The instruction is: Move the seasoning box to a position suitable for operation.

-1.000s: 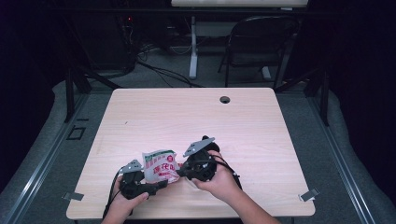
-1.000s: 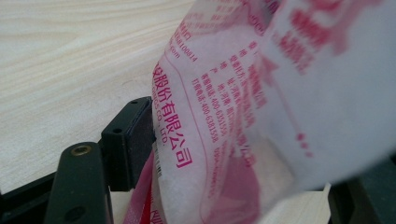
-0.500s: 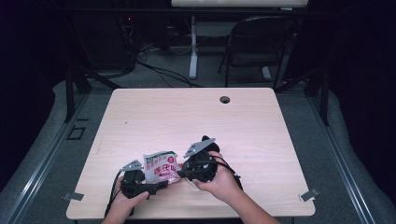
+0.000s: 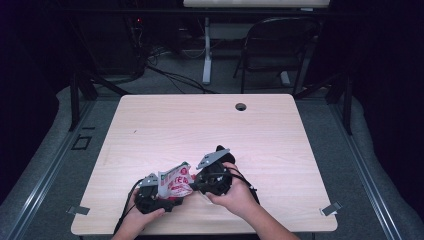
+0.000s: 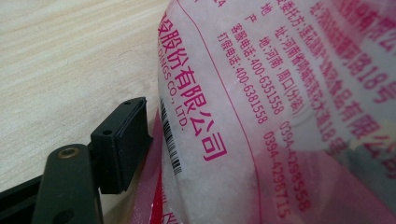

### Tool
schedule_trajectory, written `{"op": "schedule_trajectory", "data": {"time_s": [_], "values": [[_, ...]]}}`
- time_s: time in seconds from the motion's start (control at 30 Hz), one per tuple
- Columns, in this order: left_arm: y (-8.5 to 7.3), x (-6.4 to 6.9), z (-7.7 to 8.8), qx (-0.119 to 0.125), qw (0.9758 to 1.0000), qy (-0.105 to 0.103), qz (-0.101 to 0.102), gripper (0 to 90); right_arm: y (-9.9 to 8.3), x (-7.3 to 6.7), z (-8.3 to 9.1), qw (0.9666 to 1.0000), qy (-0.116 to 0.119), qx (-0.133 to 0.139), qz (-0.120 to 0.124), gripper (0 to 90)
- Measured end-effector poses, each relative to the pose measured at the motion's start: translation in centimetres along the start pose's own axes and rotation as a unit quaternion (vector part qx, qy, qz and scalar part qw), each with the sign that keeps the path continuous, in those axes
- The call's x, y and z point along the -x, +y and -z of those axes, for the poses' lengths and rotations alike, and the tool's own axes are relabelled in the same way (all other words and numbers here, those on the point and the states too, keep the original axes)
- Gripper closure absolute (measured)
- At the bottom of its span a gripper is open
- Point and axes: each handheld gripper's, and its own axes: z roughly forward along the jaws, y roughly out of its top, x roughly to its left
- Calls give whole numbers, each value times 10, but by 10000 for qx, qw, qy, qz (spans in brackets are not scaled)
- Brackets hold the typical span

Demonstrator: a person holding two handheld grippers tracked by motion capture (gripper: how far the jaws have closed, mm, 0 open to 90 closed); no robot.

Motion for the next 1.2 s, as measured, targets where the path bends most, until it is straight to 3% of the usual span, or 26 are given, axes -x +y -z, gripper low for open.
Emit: {"op": "schedule_trajectory", "data": {"time_s": [0.13,0.3,1.2], "values": [[-1,1,-1,30,9999,79,-120,273,0,0,0,10000,-5,-1,6,879],[-3,6,-3,49,9975,371,-599,332,0,1,0,10000,-34,-7,-8,880],[-4,9,-2,128,9951,657,-725,561,-1,4,0,10000,-2,37,-49,880]]}}
